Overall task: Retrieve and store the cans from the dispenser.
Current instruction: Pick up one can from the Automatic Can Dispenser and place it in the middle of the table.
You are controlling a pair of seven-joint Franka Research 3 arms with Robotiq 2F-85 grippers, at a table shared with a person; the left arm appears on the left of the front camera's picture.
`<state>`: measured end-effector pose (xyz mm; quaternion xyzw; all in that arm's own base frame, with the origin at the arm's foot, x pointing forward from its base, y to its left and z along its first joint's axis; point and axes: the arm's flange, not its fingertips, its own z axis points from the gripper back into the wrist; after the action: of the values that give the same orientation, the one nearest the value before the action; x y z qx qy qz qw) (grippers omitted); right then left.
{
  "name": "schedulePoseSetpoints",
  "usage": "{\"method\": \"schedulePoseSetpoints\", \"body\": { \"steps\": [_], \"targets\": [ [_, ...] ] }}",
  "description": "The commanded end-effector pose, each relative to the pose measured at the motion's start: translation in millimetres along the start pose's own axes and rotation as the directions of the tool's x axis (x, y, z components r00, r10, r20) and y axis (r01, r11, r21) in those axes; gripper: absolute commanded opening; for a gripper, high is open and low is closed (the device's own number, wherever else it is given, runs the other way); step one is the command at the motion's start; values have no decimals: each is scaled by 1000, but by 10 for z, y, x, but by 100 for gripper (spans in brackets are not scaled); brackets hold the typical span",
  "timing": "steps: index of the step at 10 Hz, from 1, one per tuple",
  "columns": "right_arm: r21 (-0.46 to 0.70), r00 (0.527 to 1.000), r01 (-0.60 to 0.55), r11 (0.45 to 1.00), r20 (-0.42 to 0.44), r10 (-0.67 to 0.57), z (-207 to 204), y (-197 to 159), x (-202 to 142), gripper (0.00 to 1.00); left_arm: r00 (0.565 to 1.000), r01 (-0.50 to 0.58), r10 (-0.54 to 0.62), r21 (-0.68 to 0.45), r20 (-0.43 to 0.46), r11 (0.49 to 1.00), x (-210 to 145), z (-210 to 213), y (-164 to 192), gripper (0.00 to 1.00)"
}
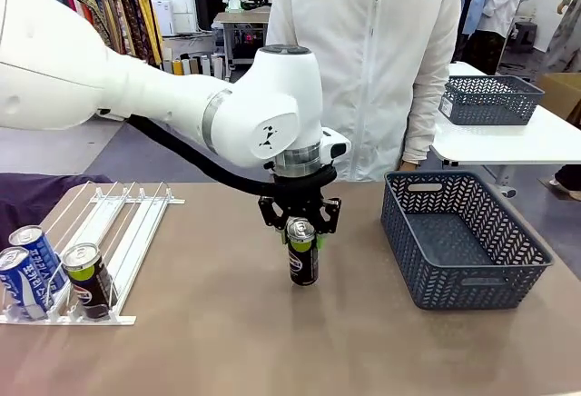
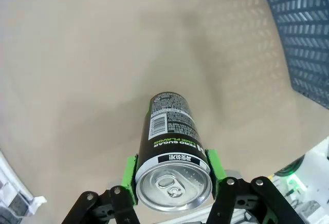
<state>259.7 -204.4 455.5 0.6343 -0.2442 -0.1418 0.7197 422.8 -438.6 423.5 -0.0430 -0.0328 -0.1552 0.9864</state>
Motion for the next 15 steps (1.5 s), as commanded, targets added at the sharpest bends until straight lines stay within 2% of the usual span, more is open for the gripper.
{"method": "schedulePoseSetpoints", "body": {
  "steps": [1, 3, 7, 8, 9, 12, 13, 14, 15],
  "targets": [
    [1, 1000, -3, 1000, -6, 3, 22, 21, -13, 100, 999, -35, 35, 47, -9, 998, 65, 121, -78, 0],
    [1, 1000, -3, 1000, -6, 3, 22, 21, -13, 100, 998, -40, 43, 77, -35, 996, 117, -34, -74, 0],
    [1, 1000, -3, 1000, -6, 3, 22, 21, -13, 100, 999, -28, 31, 88, -32, 996, 94, -42, -51, 0],
    [1, 1000, -3, 1000, -6, 3, 22, 21, -13, 100, 999, -27, 30, 86, -30, 996, 90, -39, -49, 57],
    [1, 1000, -3, 1000, -6, 3, 22, 21, -13, 100, 999, -24, 27, 85, -31, 996, 88, -35, -48, 100],
    [1, 1000, -3, 1000, -6, 3, 22, 21, -13, 100, 998, -47, 45, 91, 32, 995, 39, 140, 9, 100],
    [1, 1000, -3, 1000, -6, 3, 22, 21, -13, 100, 995, -70, 63, 77, 82, 995, -21, 340, 88, 100],
    [1, 1000, -3, 1000, -6, 3, 22, 21, -13, 100, 990, -75, 72, 15, 123, 997, -150, 676, 223, 100],
    [1, 1000, -3, 1000, -6, 3, 22, 21, -13, 100, 989, -73, 76, -26, 128, 997, -377, 1074, 408, 100]
  ]
}}
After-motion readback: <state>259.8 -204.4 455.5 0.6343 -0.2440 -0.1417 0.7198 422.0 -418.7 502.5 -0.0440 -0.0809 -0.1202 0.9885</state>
